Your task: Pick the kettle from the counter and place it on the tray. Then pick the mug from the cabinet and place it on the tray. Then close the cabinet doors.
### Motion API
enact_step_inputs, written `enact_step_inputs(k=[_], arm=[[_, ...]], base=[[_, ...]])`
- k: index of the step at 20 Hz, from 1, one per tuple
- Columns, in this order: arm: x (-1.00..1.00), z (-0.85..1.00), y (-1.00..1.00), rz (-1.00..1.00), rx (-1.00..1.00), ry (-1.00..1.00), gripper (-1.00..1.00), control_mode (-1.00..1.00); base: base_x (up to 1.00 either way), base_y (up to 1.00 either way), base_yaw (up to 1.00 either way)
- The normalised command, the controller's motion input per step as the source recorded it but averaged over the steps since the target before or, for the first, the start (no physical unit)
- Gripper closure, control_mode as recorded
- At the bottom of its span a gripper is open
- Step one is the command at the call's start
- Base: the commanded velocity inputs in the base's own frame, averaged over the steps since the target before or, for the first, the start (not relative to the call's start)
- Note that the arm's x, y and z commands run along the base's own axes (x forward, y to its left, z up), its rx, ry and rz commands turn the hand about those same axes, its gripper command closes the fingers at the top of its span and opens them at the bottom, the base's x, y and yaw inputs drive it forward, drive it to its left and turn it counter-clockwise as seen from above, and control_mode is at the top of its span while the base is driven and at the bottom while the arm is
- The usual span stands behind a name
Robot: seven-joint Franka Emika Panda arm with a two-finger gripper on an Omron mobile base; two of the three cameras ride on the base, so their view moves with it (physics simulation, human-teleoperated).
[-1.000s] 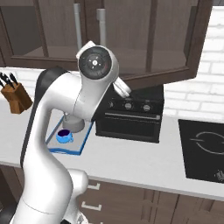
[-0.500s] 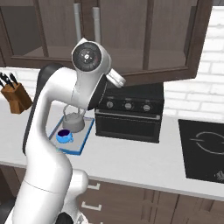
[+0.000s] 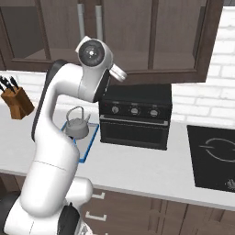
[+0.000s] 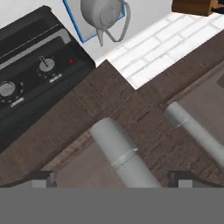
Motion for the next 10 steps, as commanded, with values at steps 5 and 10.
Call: enact_step_inputs(k=[5, 10], arm=[[0.78, -0.32, 0.08, 0.05, 0.00, 0.00, -1.00, -1.00], [0.66, -0.41, 0.09, 0.02, 0.00, 0.00, -1.00, -1.00]], base=[[0.00, 0.00, 0.00], [0.00, 0.00, 0.00]])
